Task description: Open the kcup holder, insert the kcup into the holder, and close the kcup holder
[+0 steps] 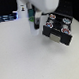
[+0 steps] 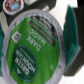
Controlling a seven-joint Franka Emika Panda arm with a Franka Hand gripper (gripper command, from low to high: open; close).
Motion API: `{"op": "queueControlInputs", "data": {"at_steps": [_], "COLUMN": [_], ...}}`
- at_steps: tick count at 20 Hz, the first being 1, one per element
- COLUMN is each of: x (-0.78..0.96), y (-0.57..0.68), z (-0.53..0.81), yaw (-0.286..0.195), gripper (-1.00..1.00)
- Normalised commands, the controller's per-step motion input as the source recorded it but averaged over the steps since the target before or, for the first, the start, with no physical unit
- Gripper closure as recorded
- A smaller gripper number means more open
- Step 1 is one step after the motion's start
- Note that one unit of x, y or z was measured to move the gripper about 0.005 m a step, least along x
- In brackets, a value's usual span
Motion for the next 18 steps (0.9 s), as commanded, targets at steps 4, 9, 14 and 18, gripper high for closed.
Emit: {"op": "queueControlInputs", "data": {"at_steps": [4,9,14,18], "x": [0.01,0.01,-0.02,0.00], "y": [0.63,0.63,0.62,0.60], "z": [0.44,0.35,0.20,0.09], "yaw": [0.011,0.009,0.030,0.035], "gripper": [1.00,1.00,1.00,1.00]}}
